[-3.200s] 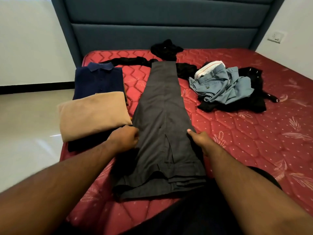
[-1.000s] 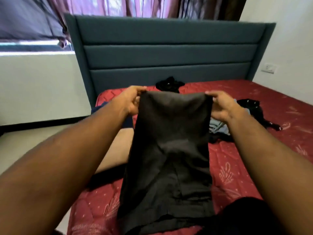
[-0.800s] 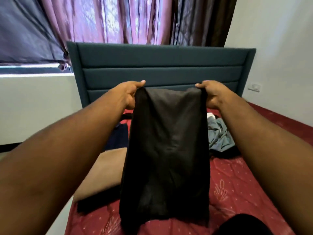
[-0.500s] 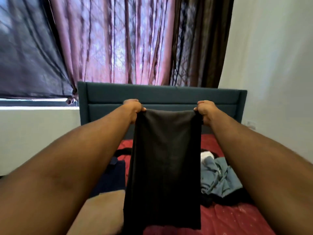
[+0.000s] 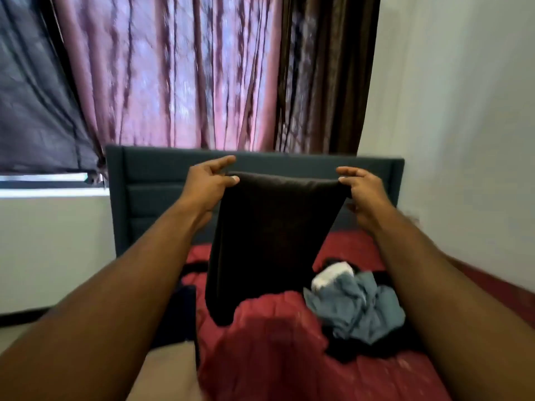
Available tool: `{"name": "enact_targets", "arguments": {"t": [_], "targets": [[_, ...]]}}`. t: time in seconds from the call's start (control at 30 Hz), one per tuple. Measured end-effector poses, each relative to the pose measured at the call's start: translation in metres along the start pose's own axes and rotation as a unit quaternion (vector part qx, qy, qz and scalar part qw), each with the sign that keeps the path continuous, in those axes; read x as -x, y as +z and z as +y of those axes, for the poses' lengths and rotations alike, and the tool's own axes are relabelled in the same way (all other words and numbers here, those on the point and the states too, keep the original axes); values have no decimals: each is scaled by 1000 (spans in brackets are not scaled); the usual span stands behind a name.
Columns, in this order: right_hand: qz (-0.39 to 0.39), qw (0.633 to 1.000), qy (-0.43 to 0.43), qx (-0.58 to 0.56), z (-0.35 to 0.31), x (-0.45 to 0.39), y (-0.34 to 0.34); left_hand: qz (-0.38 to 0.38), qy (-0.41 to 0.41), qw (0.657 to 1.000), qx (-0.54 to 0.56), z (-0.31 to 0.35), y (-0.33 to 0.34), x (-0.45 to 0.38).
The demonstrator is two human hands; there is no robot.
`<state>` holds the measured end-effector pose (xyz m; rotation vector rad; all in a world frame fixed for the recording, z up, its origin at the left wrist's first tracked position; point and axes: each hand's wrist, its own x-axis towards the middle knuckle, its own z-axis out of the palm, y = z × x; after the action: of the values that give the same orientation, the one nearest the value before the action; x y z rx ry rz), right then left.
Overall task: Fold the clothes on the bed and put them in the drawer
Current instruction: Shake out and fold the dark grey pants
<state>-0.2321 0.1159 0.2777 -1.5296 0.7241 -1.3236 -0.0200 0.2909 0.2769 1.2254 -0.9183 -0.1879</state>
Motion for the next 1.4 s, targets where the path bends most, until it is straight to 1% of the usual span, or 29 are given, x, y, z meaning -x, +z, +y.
{"name": "enact_targets", "arguments": {"t": [0.07, 0.17, 0.23, 0.27, 0.33, 0.37, 0.43, 0.47, 0.53, 0.6, 0.63, 0.7, 0.77, 0.8, 0.83, 0.87, 0.93, 1.0, 1.03, 1.1, 1.2, 1.27, 1.33, 1.4], "targets": [[-23, 999, 28, 2, 48, 51, -26, -12, -19, 1000, 7, -44, -3, 69], [-59, 992, 102, 35, 156, 156, -67, -59, -126, 990, -18, -145, -7, 202], [-90, 980, 166, 62, 221, 210, -88, -100, -215, 971, -18, -204, -10, 273], [-115, 969, 195, 100, 251, 229, -96, -112, -255, 960, -19, -232, -9, 308], [-172, 944, 218, 180, 294, 249, -107, -119, -312, 942, -39, -267, -15, 357], [-179, 938, 210, 208, 304, 252, -110, -117, -335, 933, -50, -275, -16, 373], [-181, 929, 195, 256, 318, 260, -113, -110, -345, 929, -78, -282, -21, 398], [-186, 924, 183, 280, 319, 262, -114, -104, -332, 933, -93, -282, -21, 401], [-202, 909, 154, 330, 317, 263, -113, -85, -279, 947, -134, -280, -22, 401], [-216, 891, 108, 384, 307, 259, -114, -74, -196, 962, -178, -278, -22, 397], [-222, 889, 93, 391, 302, 258, -117, -76, -148, 966, -198, -275, -23, 396], [-236, 901, 93, 352, 294, 259, -127, -122, -61, 964, -230, -270, -32, 390], [-252, 922, 124, 265, 290, 264, -139, -193, 2, 947, -255, -271, -45, 390], [-254, 932, 133, 220, 288, 268, -141, -220, 14, 938, -267, -273, -49, 393], [-243, 943, 134, 182, 287, 267, -139, -228, 14, 934, -275, -275, -49, 397], [-224, 956, 129, 140, 285, 265, -131, -219, 7, 936, -274, -277, -46, 399], [-180, 973, 134, 60, 282, 260, -112, -185, -27, 954, -234, -278, -33, 391], [-130, 982, 136, 14, 280, 260, -102, -152, -65, 973, -162, -272, -18, 377], [-110, 985, 129, 1, 280, 262, -103, -135, -71, 979, -137, -267, -14, 368], [-86, 989, 117, -21, 273, 270, -114, -91, -56, 988, -108, -250, -13, 359], [-83, 993, 82, -19, 247, 273, -128, -53, -3, 993, -106, -219, -18, 353], [-67, 997, 38, -23, 221, 263, -126, -39, 25, 996, -79, -194, -17, 336], [-40, 999, 16, -26, 195, 237, -115, -45, 52, 995, -71, -170, -18, 301], [-50, 998, 46, -7, 180, 199, -95, -77, 41, 992, -88, -149, -17, 258]]}}
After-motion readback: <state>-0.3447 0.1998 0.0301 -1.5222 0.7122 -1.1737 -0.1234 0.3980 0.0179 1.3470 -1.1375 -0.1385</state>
